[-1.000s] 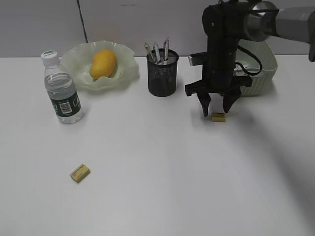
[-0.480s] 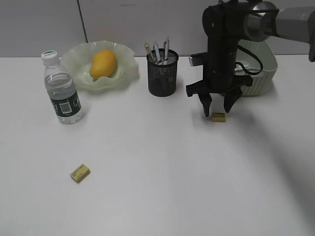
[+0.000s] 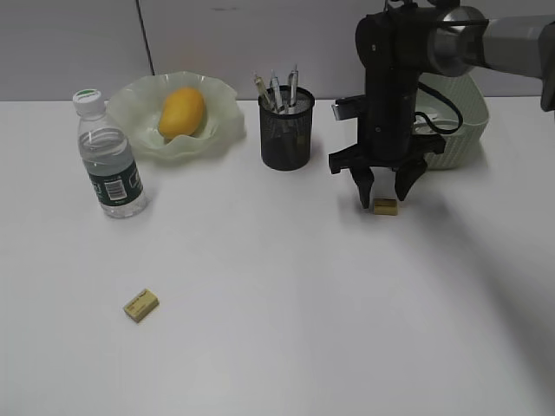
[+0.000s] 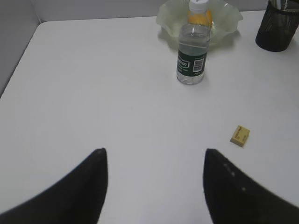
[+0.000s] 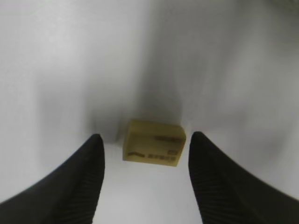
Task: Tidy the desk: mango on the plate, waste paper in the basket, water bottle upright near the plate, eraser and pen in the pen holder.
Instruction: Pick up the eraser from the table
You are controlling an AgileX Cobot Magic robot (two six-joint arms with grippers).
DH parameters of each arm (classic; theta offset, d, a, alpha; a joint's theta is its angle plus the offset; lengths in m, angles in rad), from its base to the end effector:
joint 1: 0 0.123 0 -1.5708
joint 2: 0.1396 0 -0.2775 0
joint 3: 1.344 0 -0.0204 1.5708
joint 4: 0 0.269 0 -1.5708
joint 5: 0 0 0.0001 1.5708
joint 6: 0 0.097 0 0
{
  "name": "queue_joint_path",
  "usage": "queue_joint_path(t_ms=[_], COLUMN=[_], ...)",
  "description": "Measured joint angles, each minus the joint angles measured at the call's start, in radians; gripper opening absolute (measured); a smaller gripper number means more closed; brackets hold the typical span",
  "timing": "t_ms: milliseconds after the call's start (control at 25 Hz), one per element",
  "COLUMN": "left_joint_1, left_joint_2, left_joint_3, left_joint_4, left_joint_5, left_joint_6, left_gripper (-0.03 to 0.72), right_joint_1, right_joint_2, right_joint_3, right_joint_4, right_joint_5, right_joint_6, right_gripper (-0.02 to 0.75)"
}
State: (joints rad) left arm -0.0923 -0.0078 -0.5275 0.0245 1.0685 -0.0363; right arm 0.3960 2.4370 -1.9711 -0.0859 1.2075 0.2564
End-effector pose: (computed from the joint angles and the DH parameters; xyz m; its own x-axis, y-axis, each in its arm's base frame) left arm 0.0191 0.0003 0.2910 -0.4311 0.0153 -0.9022 0.0623 0.9980 -0.0129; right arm 0.4554 0.1820 0.0944 -0.9854 -0.1701 -0.0041 -0.1692 0.9822 -0.0813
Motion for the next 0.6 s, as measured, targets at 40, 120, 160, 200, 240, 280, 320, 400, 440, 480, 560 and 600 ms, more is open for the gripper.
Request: queue_joint_path(t_ms=[40,120,160,200,240,280,320,400,440,480,560,600], left_joint_1=[0.000,0.000,0.000,0.000,0.000,0.000,0.000,0.000,0.000,0.000,0.000,0.000], left_joint_2=[0.000,0.000,0.000,0.000,0.000,0.000,0.000,0.000,0.000,0.000,0.000,0.000], left_joint_3=[0.000,0.000,0.000,0.000,0.000,0.000,0.000,0.000,0.000,0.000,0.000,0.000], left_joint_4=[0.000,0.000,0.000,0.000,0.000,0.000,0.000,0.000,0.000,0.000,0.000,0.000], left_joint_5=[0.000,0.000,0.000,0.000,0.000,0.000,0.000,0.000,0.000,0.000,0.000,0.000], left_joint_6=[0.000,0.000,0.000,0.000,0.000,0.000,0.000,0.000,0.000,0.000,0.000,0.000], left_gripper=[0.489,0.489,0.489,0.489,0.489,0.489,0.489,0.489,0.489,0.489,0.489,0.489], right_joint_1=[0.000,0.000,0.000,0.000,0.000,0.000,0.000,0.000,0.000,0.000,0.000,0.000], right_joint_2=[0.000,0.002,0.006,0.011,0.017,0.022,0.026,0.028,0.028,0.028,0.028,0.029], right_joint_3=[0.000,0.000,0.000,0.000,0.000,0.000,0.000,0.000,0.000,0.000,0.000,0.000], right_joint_4=[0.000,0.000,0.000,0.000,0.001,0.005,0.008,0.009,0.010,0.010,0.010,0.010], right_joint_5=[0.000,0.000,0.000,0.000,0.000,0.000,0.000,0.001,0.001,0.001,0.001,0.001], right_joint_6=[-0.001,-0.003,-0.003,-0.003,-0.003,-0.003,-0.007,-0.013,-0.016,-0.018,-0.020,-0.021], right_gripper=[0.459,0.459,0.459,0.459,0.459,0.459,0.459,0.459,0.459,0.459,0.448,0.437])
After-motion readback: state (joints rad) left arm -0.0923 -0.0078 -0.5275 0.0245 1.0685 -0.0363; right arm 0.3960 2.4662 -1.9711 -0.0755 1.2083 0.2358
